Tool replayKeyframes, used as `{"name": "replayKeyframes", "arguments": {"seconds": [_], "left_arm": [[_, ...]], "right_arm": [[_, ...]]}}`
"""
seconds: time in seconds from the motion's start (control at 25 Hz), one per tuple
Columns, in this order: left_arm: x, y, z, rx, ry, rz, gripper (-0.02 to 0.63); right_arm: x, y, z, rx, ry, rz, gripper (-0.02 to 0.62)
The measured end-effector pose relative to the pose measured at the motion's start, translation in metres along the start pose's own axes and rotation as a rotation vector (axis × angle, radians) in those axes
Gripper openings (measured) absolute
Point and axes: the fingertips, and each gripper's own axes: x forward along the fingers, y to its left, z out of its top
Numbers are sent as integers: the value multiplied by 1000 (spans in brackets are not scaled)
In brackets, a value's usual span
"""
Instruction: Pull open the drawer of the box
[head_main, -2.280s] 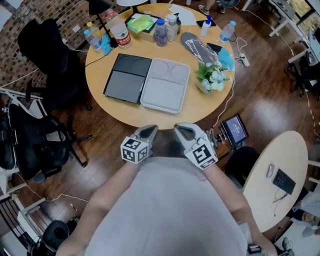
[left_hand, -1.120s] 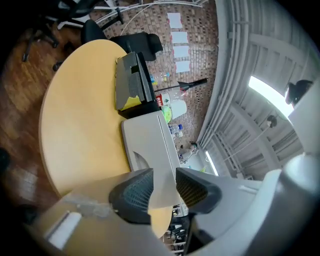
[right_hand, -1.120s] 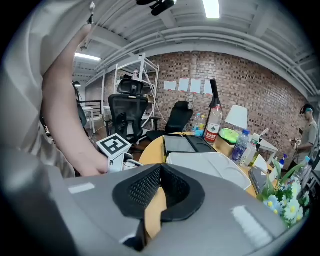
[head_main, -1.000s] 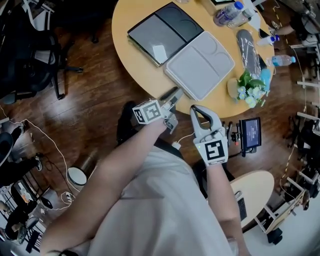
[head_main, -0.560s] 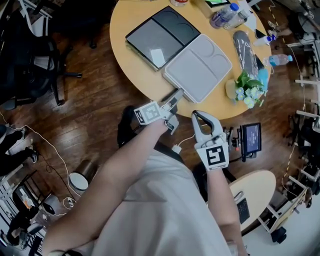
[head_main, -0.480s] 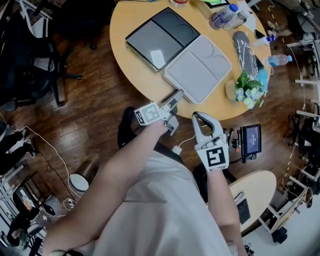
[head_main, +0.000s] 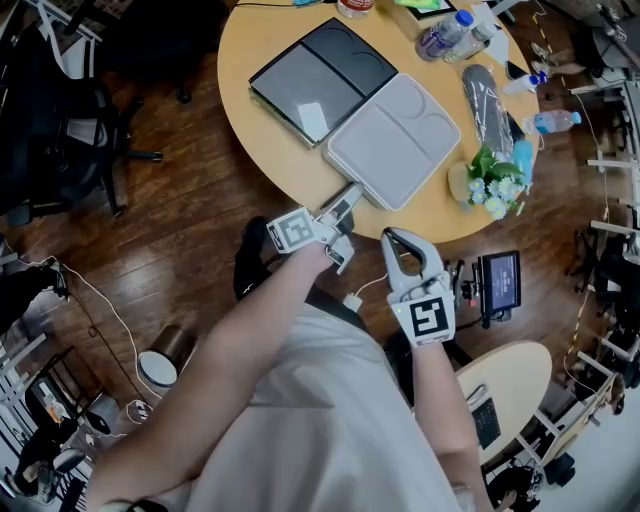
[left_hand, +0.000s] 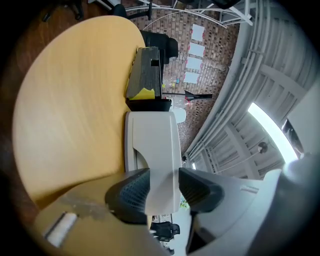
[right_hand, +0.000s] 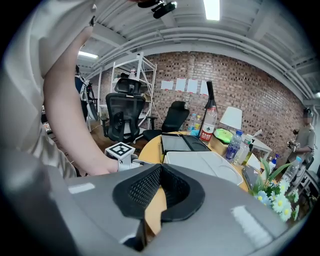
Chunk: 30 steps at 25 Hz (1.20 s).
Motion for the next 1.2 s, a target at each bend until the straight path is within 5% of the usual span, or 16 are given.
{"name": "replayKeyframes", "arguments": {"seconds": [0.44, 0.64, 0.72, 0.8, 0.88, 1.0, 1.12, 1.2], "left_arm": [[-21, -1, -3, 13, 13, 37, 166], [-63, 30, 14, 313, 111, 346, 160], [-69, 25, 11, 307, 107, 338, 144], [-66, 10, 3, 224, 80, 255, 37], [-66, 9, -2, 201, 87, 234, 59], [-67, 19, -7, 192, 101, 240, 201], [-49, 2, -8, 103, 47, 143, 236], [-50, 13, 2, 184, 53, 217, 258]], "right_arm": [[1, 4, 1, 5, -4, 4, 2], [0, 12, 4, 8, -11, 11, 2], [-1, 15, 3, 14, -17, 13, 2], [-2, 19, 3, 16, -20, 18, 2], [-1, 24, 2, 15, -23, 27, 2], [-3, 27, -1, 19, -33, 35, 2], [-9, 25, -5, 18, -26, 32, 2], [-12, 24, -8, 25, -21, 27, 2]]}}
